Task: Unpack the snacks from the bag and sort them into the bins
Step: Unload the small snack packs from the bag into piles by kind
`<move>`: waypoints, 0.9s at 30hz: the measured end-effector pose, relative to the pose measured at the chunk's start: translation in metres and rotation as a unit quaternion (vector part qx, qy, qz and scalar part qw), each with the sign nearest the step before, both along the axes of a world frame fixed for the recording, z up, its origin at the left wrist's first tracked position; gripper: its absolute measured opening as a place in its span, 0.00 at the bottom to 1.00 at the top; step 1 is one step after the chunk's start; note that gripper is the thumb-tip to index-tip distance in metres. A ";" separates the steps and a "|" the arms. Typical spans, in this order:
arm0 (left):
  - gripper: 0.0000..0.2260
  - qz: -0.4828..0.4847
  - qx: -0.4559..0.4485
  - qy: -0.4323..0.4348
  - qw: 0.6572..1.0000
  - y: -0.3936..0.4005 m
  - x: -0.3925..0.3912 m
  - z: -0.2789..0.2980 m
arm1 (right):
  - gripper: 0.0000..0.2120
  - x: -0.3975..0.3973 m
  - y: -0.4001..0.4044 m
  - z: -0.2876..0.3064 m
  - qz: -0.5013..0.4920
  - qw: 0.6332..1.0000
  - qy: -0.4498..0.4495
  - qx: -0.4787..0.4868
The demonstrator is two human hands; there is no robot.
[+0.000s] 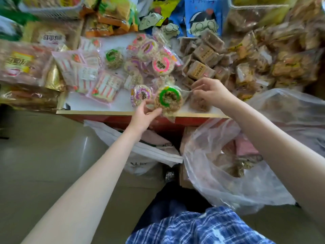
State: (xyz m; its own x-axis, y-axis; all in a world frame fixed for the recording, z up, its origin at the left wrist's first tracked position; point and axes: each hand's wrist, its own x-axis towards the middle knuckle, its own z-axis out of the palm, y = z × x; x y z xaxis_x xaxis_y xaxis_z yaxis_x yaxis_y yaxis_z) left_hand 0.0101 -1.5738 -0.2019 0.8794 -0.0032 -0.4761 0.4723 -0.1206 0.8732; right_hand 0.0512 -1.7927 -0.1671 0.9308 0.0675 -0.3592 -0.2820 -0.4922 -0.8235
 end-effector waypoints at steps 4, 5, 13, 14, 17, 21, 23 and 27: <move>0.24 0.212 -0.011 0.014 0.977 0.071 0.028 -0.002 | 0.06 0.019 0.041 0.003 0.052 0.998 0.015 -0.027; 0.22 0.233 -0.004 0.009 0.972 0.085 0.035 -0.002 | 0.06 0.025 0.052 0.004 0.064 0.997 0.016 -0.033; 0.07 0.160 -0.049 0.007 0.986 0.099 0.065 -0.001 | 0.27 0.069 0.131 0.000 0.146 0.989 0.000 -0.003; 0.07 0.144 -0.063 0.010 0.987 0.096 0.068 -0.001 | 0.30 0.072 0.137 -0.002 0.129 0.991 0.006 0.027; 0.12 0.138 -0.068 0.016 0.988 0.089 0.078 -0.004 | 0.28 0.083 0.148 -0.005 0.027 0.990 0.029 0.137; 0.20 0.096 0.117 0.017 0.988 0.086 0.092 -0.009 | 0.19 0.096 0.160 -0.009 -0.006 0.995 -0.004 0.100; 0.29 0.015 0.279 0.017 0.960 0.083 0.094 -0.013 | 0.20 0.096 0.160 -0.013 0.013 0.996 -0.082 -0.028; 0.43 -0.164 0.362 -0.045 0.916 0.067 0.085 -0.029 | 0.36 0.084 0.138 -0.027 0.194 0.924 -0.113 -0.310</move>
